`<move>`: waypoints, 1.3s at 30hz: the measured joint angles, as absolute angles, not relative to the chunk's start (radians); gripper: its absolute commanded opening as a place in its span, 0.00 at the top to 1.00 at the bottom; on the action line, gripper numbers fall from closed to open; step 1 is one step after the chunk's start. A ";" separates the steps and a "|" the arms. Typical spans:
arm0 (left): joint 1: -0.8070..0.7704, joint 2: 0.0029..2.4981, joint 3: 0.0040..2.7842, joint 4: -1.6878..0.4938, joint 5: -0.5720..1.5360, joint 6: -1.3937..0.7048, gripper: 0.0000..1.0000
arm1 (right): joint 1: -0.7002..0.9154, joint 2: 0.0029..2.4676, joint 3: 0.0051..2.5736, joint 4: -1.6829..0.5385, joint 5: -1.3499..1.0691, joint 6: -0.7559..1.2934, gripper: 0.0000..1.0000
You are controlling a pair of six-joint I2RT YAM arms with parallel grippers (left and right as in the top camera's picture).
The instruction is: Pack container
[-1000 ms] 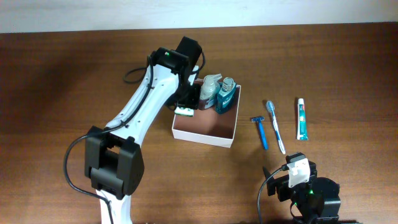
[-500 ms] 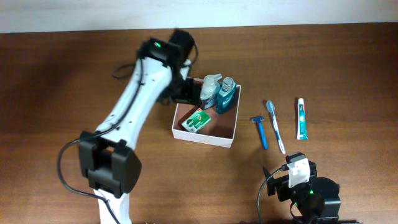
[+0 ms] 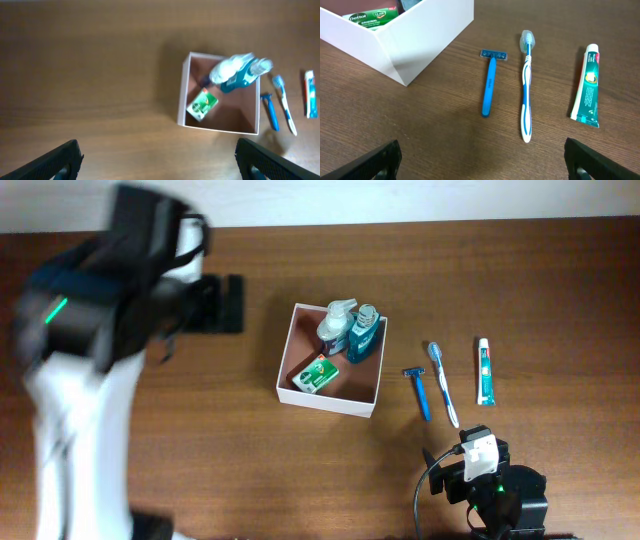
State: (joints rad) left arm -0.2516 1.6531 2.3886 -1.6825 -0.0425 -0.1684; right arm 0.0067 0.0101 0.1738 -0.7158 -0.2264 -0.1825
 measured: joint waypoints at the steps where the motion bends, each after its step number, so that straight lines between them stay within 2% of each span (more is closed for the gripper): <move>1: -0.251 1.591 2.390 -1.683 -0.068 -0.161 0.01 | 0.007 0.010 0.174 -0.715 -0.226 -0.183 0.01; 7: -0.250 1.318 2.408 -1.684 -0.202 -0.146 0.01 | 0.007 0.010 0.171 -0.636 -0.258 -0.173 0.01; 10: -0.250 1.241 2.413 -1.686 -0.253 -0.142 0.01 | 0.007 0.010 0.171 -0.604 -0.294 -0.093 0.01; 15: -0.250 1.205 2.389 -1.687 -0.293 -0.139 0.01 | 0.007 0.010 0.171 -0.578 -0.356 0.197 0.01; 18: -0.250 1.207 2.357 -1.687 -0.298 -0.138 0.01 | 0.007 0.010 0.170 -0.475 -0.432 0.311 0.01; 21: -0.250 1.216 2.340 -1.687 -0.303 -0.138 0.01 | 0.007 0.012 0.190 -0.435 -0.484 0.369 0.01; 25: -0.250 1.217 2.338 -1.687 -0.304 -0.138 0.01 | 0.007 0.072 0.303 -0.501 -0.479 0.411 0.01; 30: -0.250 1.214 2.338 -1.687 -0.305 -0.138 0.01 | 0.007 0.268 0.533 -0.649 -0.412 0.385 0.01; 39: -0.250 1.214 2.337 -1.687 -0.305 -0.138 0.01 | 0.007 0.879 0.954 -0.899 -0.348 0.256 0.01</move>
State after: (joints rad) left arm -0.2501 1.2144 2.3371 -1.6875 -0.3050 -0.1383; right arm 0.0071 0.8795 0.9539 -0.8986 -0.3481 0.2558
